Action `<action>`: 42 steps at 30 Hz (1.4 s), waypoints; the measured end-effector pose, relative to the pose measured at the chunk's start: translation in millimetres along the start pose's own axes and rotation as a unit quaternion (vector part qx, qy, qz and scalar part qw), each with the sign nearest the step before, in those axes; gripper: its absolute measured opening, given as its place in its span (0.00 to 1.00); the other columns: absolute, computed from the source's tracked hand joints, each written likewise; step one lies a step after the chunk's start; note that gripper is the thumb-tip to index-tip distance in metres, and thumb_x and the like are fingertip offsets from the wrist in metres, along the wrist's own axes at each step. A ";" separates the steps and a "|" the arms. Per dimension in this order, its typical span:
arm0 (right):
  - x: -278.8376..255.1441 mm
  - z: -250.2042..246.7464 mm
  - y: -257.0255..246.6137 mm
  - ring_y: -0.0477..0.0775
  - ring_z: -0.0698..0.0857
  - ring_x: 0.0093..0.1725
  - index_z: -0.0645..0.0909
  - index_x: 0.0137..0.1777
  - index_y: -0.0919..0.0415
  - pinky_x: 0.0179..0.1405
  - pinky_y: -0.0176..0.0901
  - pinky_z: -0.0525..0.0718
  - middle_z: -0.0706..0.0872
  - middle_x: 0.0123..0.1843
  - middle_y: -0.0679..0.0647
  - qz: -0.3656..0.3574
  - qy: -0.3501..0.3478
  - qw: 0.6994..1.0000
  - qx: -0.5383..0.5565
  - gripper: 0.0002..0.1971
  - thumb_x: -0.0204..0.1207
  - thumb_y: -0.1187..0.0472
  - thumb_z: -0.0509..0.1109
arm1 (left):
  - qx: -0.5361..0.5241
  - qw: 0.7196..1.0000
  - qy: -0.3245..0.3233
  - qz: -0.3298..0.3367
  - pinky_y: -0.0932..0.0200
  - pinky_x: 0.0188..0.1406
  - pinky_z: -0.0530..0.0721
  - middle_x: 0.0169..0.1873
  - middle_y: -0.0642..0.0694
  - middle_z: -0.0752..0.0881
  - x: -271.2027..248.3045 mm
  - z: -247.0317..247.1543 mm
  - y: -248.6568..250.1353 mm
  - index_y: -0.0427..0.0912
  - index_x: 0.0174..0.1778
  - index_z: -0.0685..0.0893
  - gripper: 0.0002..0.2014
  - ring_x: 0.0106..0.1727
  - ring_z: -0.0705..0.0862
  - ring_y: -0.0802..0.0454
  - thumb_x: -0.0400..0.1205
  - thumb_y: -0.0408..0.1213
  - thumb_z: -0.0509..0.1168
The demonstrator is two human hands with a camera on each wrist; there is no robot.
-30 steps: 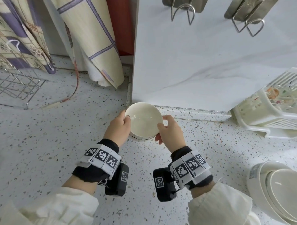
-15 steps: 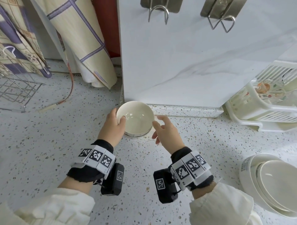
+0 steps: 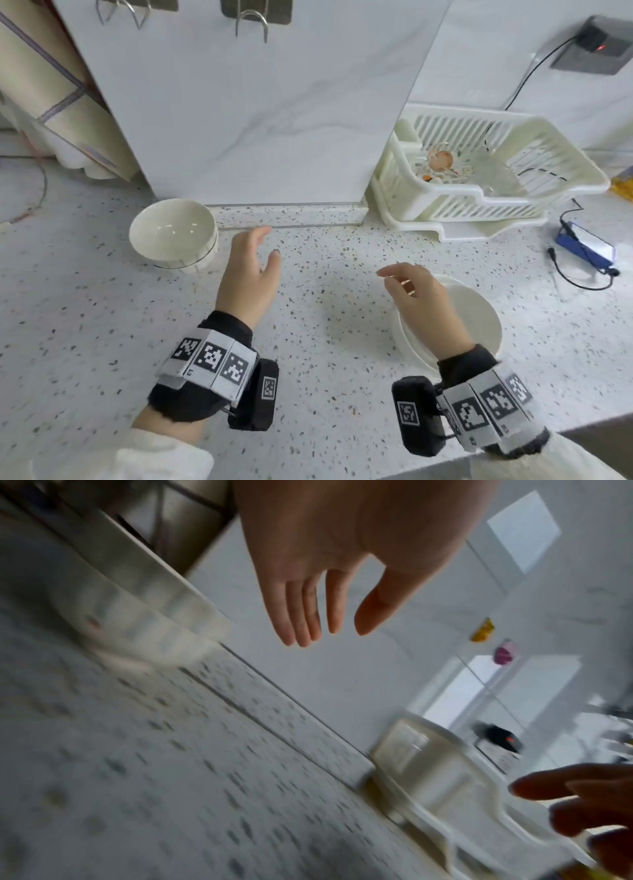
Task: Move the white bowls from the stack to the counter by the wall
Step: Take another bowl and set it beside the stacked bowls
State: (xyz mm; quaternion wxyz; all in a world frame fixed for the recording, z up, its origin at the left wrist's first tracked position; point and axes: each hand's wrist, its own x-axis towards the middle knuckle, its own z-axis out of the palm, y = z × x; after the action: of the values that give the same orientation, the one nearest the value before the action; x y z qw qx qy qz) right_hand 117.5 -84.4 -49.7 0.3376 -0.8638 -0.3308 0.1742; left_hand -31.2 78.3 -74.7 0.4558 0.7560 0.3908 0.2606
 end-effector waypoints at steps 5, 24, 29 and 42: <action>-18.0 -54.0 63.5 0.59 0.80 0.49 0.81 0.56 0.61 0.50 0.44 0.79 0.77 0.52 0.58 0.028 0.108 0.990 -0.085 0.11 0.76 0.62 0.64 | 0.011 0.997 -0.074 0.034 0.66 0.62 0.68 0.69 0.48 0.73 -26.6 73.7 28.9 0.45 0.68 0.72 0.17 0.68 0.73 0.59 0.82 0.35 0.56; -31.6 -69.6 122.2 0.52 0.73 0.25 0.71 0.62 0.65 0.22 0.43 0.68 0.72 0.24 0.49 0.089 -0.004 0.987 -0.136 0.14 0.79 0.63 0.53 | 0.207 0.958 -0.196 0.040 0.57 0.39 0.78 0.53 0.47 0.81 -53.7 157.9 66.4 0.48 0.67 0.74 0.18 0.44 0.81 0.49 0.81 0.44 0.56; -35.8 -76.2 109.7 0.60 0.79 0.27 0.72 0.63 0.62 0.30 0.48 0.78 0.84 0.27 0.60 0.070 0.028 0.990 -0.119 0.15 0.79 0.64 0.54 | 0.194 0.956 -0.217 0.044 0.59 0.30 0.78 0.45 0.48 0.86 -52.3 151.0 65.2 0.46 0.66 0.75 0.18 0.41 0.84 0.49 0.82 0.45 0.53; -14.8 -21.6 9.4 0.44 0.79 0.15 0.65 0.59 0.56 0.19 0.35 0.81 0.84 0.23 0.56 0.039 0.027 0.996 0.074 0.12 0.78 0.68 0.55 | 0.017 0.992 -0.123 -0.005 0.51 0.46 0.86 0.49 0.44 0.87 -22.3 60.5 48.1 0.46 0.64 0.75 0.16 0.50 0.84 0.47 0.82 0.45 0.54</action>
State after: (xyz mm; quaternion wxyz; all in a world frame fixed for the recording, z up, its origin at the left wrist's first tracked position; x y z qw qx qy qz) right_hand 122.5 -109.9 -39.9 0.4027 -0.8530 -0.2737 0.1878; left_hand 18.7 17.0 -59.7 0.4891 0.7879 0.3396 0.1567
